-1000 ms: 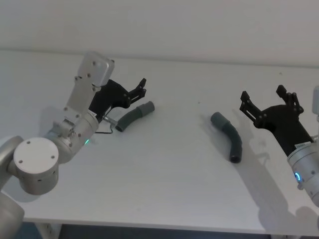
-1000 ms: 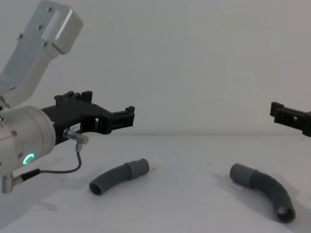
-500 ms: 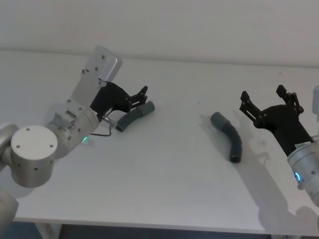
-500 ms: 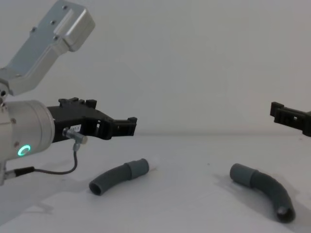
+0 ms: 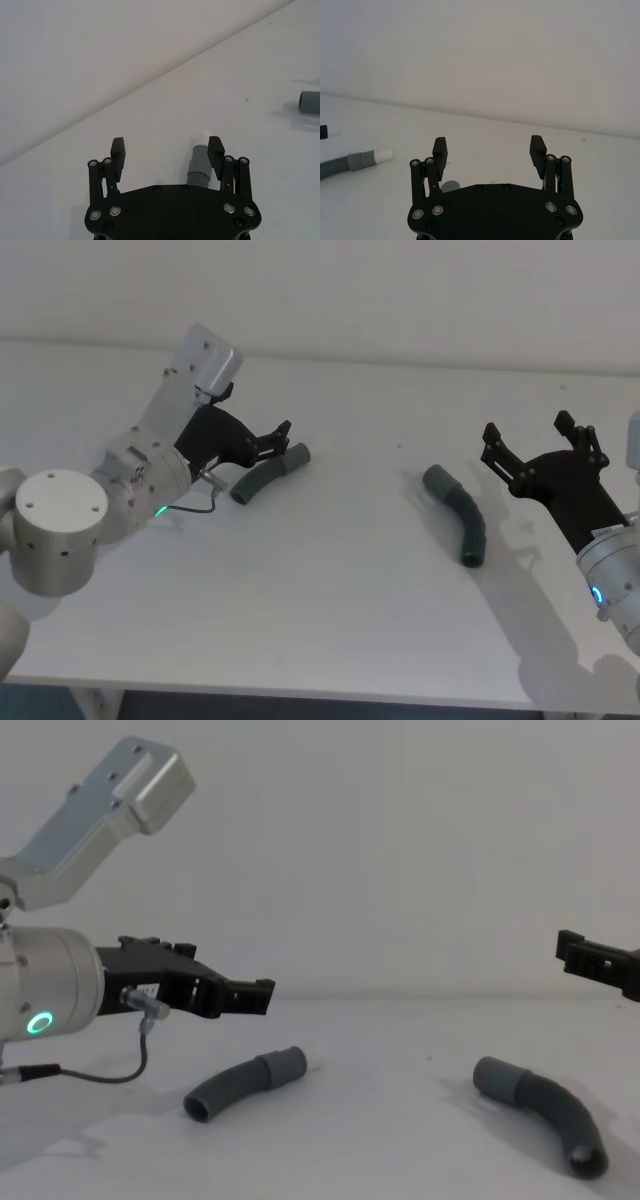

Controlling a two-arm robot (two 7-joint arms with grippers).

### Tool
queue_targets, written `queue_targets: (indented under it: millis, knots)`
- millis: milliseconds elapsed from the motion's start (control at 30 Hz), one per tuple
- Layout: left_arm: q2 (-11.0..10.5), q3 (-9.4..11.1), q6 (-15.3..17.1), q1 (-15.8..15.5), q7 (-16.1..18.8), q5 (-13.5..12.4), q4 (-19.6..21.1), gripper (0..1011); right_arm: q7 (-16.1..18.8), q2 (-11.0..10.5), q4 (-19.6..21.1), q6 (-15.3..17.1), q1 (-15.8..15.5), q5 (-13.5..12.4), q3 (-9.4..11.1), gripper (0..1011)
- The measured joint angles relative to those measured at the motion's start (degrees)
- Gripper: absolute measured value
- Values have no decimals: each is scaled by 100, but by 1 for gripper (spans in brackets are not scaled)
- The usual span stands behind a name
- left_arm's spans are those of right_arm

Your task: Use both hands to pick up one end of the pipe from the table, align the ends, and insert them.

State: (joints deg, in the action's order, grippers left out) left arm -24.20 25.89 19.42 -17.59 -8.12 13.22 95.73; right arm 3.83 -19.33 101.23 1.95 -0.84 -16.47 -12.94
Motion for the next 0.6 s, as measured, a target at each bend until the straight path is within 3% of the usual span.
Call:
queue_targets:
  millis: [600]
  knots:
    - [69,101,207,-229,-499,88,-362,1001,0,0,0,0,0,0,0,1000]
